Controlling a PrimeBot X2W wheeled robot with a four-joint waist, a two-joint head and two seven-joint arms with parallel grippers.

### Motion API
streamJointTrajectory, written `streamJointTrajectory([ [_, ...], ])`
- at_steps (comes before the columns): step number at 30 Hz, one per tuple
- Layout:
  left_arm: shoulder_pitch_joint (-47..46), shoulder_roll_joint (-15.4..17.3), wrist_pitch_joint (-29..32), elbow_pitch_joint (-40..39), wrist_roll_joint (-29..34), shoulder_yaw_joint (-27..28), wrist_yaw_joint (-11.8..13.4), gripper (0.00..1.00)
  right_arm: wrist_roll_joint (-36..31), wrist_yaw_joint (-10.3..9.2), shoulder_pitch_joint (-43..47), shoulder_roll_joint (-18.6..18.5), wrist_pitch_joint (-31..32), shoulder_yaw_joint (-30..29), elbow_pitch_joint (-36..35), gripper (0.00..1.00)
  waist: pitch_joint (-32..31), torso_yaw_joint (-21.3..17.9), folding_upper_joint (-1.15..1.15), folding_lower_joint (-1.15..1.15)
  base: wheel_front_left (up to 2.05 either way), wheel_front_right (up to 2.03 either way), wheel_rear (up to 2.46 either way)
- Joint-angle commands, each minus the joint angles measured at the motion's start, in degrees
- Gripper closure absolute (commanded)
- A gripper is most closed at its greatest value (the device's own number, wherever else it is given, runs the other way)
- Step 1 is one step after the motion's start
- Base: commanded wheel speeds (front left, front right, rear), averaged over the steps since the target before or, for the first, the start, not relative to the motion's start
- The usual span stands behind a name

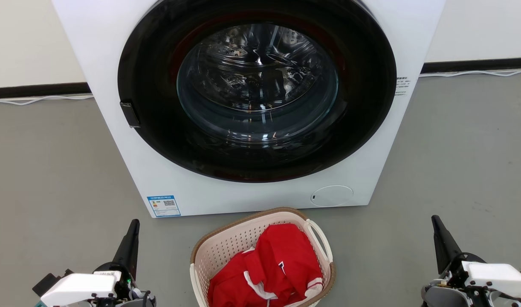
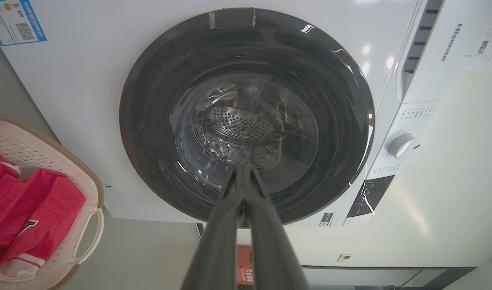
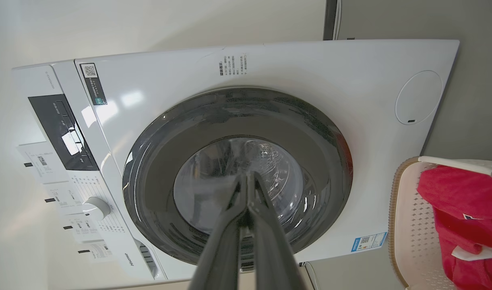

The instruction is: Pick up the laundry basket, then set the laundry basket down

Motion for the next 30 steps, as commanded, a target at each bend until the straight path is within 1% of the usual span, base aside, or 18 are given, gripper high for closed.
streamJointTrajectory([
  [1, -3.2, 0.5, 0.4, -1.3, 0.2, 1.9, -0.4, 1.0, -0.7, 0.43, -3.3, -0.4, 0.5, 1.2, -1.4, 1.0, 0.0, 0.0, 0.0, 0.0, 0.0, 0.0, 0.0],
  [30, -3.2, 0.4, 0.6, -1.3, 0.4, 2.1, -0.4, 1.0, -1.0, 0.43, -3.3, -0.1, 0.8, 0.9, -1.4, 1.0, 0.0, 0.0, 0.0, 0.0, 0.0, 0.0, 0.0],
])
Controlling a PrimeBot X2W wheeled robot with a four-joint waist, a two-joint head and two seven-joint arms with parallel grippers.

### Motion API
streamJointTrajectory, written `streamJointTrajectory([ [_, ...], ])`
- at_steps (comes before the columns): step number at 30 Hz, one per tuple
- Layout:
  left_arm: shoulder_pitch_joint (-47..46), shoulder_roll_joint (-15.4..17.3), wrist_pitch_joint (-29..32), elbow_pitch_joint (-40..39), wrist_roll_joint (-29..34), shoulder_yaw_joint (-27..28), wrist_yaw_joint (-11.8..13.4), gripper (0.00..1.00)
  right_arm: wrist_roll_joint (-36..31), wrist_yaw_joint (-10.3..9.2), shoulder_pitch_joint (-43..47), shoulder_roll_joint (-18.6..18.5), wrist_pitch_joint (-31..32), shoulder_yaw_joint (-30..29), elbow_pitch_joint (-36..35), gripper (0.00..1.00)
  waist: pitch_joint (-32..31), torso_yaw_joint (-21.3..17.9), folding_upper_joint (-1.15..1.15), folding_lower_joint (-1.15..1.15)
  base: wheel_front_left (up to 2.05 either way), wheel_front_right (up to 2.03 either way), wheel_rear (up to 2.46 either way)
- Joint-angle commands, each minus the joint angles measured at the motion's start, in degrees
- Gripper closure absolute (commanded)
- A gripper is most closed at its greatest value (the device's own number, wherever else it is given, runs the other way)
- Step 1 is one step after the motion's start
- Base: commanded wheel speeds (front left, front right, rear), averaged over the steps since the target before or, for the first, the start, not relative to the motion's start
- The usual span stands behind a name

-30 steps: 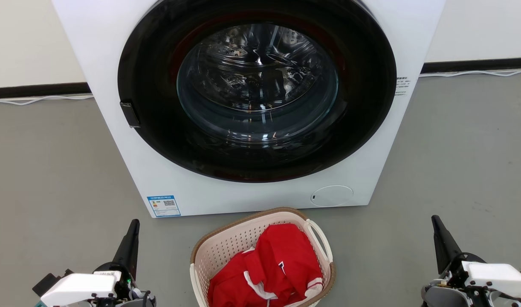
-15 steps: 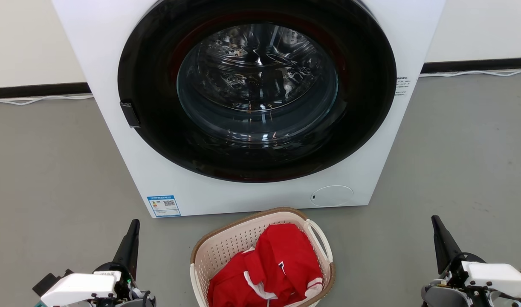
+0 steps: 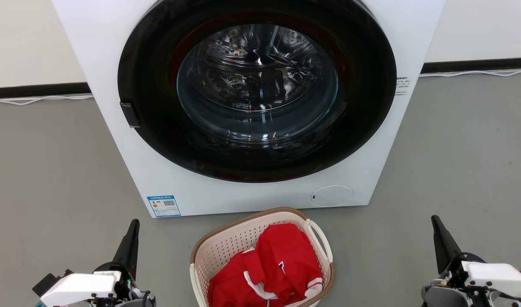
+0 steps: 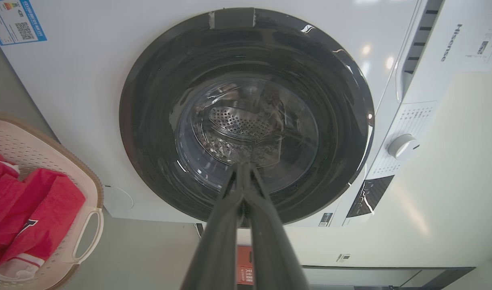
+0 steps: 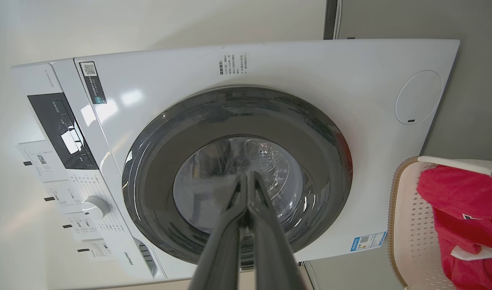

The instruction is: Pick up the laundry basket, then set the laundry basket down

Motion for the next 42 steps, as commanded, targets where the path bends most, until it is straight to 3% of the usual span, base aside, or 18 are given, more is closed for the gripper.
streamJointTrajectory([
  [1, -3.2, 0.6, 0.3, -1.3, 0.3, 1.8, -0.4, 1.0, -0.5, 0.43, -3.3, -0.3, 0.4, 1.2, -1.4, 1.0, 0.0, 0.0, 0.0, 0.0, 0.0, 0.0, 0.0],
  [10, -3.2, 0.5, 0.4, -1.3, 0.3, 1.9, -0.4, 1.0, -0.6, 0.43, -3.3, -0.3, 0.5, 1.1, -1.4, 1.0, 0.0, 0.0, 0.0, 0.0, 0.0, 0.0, 0.0],
  [11, -3.2, 0.5, 0.4, -1.3, 0.3, 1.9, -0.4, 0.0, -0.6, 0.43, -3.3, -0.3, 0.5, 1.1, -1.4, 0.0, 0.0, 0.0, 0.0, 0.0, 0.0, 0.0, 0.0],
  [12, 0.1, -0.1, 0.1, 0.3, 0.0, 0.0, 0.0, 0.0, -0.1, -0.01, -0.8, 0.1, 0.0, -0.1, 0.3, 0.0, 0.0, 0.0, 0.0, 0.0, 0.0, 0.0, 0.0],
  [21, 0.4, -0.4, -0.7, 0.8, 0.1, -0.2, 0.0, 0.0, -0.5, 0.0, -0.3, 0.3, -1.2, 1.1, 0.5, 0.0, -0.1, 0.0, 0.0, 0.13, 0.0, 0.0, 0.0],
  [25, 0.3, -0.3, -1.3, 0.4, 0.5, -0.5, 0.0, 0.0, -0.8, 0.02, -0.4, 0.3, -1.9, 1.8, 0.0, 0.0, 0.0, 0.0, 0.0, 0.01, 0.0, 0.0, 0.0],
  [42, -0.6, 0.9, -4.6, -0.9, 6.1, -2.6, -0.1, 0.0, -7.9, 0.08, -1.0, 0.2, -4.7, 4.4, -2.0, 0.0, 0.2, 0.0, 0.0, 0.0, 0.0, 0.0, 0.0],
])
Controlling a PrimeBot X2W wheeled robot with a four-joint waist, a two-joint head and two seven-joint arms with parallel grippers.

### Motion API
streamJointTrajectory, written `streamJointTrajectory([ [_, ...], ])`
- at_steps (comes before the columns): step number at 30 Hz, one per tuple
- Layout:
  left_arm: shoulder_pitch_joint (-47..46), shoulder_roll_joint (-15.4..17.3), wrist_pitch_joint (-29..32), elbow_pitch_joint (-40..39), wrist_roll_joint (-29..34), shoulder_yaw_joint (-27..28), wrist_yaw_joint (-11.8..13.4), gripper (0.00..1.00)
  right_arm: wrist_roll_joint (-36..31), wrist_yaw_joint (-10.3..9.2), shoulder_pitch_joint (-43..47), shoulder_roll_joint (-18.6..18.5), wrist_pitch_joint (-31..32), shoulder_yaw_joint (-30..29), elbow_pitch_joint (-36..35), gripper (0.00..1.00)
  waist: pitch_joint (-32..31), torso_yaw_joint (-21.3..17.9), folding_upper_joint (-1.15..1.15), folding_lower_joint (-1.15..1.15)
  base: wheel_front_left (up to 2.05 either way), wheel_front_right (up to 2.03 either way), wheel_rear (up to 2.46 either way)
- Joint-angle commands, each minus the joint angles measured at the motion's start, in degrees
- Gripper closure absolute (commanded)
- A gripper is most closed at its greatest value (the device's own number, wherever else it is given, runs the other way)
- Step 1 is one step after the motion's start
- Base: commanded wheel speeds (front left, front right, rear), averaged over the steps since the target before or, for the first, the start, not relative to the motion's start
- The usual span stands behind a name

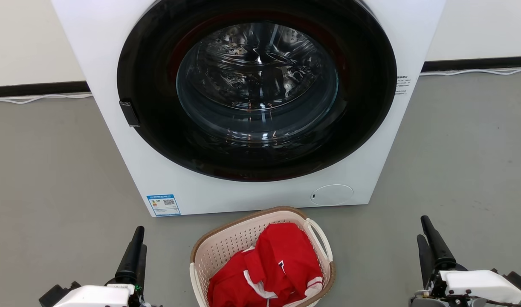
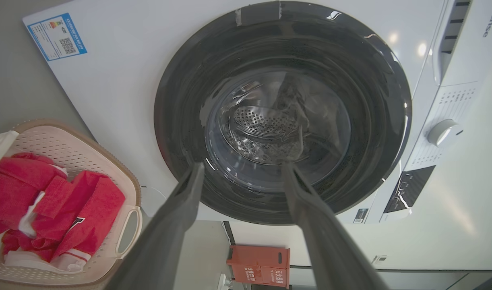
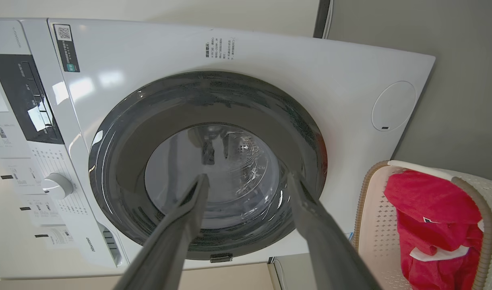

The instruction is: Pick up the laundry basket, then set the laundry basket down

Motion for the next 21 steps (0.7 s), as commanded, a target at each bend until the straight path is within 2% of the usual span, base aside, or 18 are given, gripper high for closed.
streamJointTrajectory([
  [1, -3.0, 0.9, -0.6, -2.0, 1.9, 0.1, -0.1, 0.0, -2.2, 0.15, -2.6, -0.4, -0.8, 0.9, -2.2, 0.0, 0.0, 0.0, 0.0, -0.01, 0.0, 0.0, 0.0],
  [21, -3.4, 1.0, -3.8, -3.5, 17.8, -0.8, -0.2, 0.0, -17.2, 0.22, -3.2, -0.9, -3.9, 4.7, -4.6, 0.0, 0.1, 0.1, 0.0, -0.01, 0.0, 0.0, 0.0],
])
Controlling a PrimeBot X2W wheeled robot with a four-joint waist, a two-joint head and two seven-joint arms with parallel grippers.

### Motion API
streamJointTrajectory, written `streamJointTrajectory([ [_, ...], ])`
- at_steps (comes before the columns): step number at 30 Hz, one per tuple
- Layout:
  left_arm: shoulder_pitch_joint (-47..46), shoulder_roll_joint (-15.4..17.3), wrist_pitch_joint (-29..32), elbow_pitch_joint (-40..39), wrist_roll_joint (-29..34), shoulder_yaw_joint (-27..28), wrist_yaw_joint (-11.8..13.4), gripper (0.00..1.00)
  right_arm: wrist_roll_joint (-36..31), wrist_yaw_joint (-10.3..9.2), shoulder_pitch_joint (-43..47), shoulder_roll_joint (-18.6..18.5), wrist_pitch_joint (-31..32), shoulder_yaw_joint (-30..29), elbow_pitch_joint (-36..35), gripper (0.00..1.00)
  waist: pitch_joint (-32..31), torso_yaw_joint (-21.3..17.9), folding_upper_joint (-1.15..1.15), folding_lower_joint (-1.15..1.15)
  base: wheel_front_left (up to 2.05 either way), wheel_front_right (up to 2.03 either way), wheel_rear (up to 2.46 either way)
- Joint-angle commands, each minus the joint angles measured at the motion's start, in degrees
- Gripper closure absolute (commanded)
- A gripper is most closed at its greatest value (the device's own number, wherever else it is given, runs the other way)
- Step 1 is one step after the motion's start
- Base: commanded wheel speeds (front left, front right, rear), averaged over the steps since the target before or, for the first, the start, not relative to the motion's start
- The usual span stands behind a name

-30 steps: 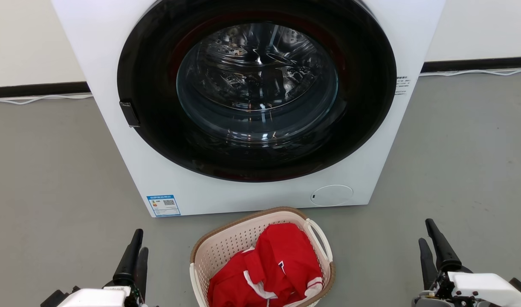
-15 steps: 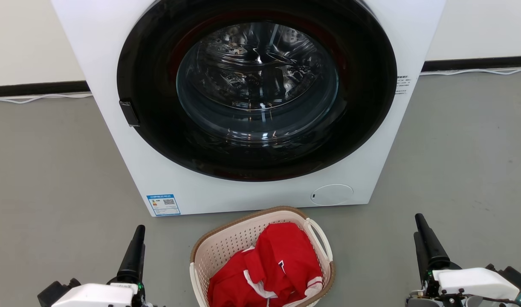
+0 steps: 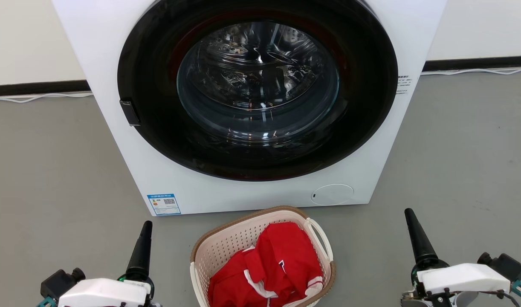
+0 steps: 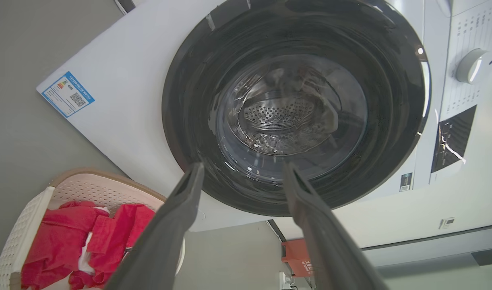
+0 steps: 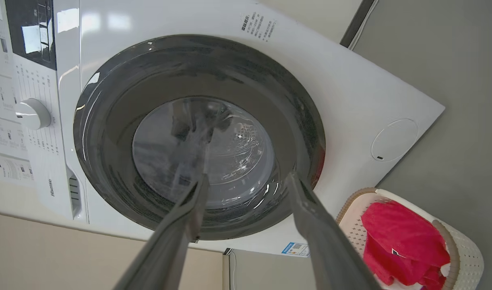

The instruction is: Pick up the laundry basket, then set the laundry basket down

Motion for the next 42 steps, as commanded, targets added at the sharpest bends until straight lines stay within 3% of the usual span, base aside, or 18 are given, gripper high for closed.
streamJointTrajectory([
  [1, -3.1, 0.8, -0.6, -1.9, 1.8, 0.4, -0.2, 0.0, -2.2, 0.22, -3.1, -0.7, -0.8, 1.1, -2.1, 0.0, 0.0, 0.0, 0.0, -0.01, 0.0, 0.0, 0.0],
  [15, -3.4, 0.7, -3.0, -1.7, 13.6, 0.5, -0.2, 0.0, -14.6, 0.27, -3.4, -1.3, -3.1, 3.9, -2.9, 0.0, -0.1, 0.1, 0.0, -0.01, 0.0, 0.0, 0.0],
  [42, -4.4, 0.9, -7.5, -2.2, 28.3, -1.1, -0.3, 0.0, -32.3, 0.37, -3.8, -1.1, -7.5, 6.5, -4.2, 0.0, 0.0, 0.3, 0.0, -0.01, 0.0, 0.0, 0.0],
])
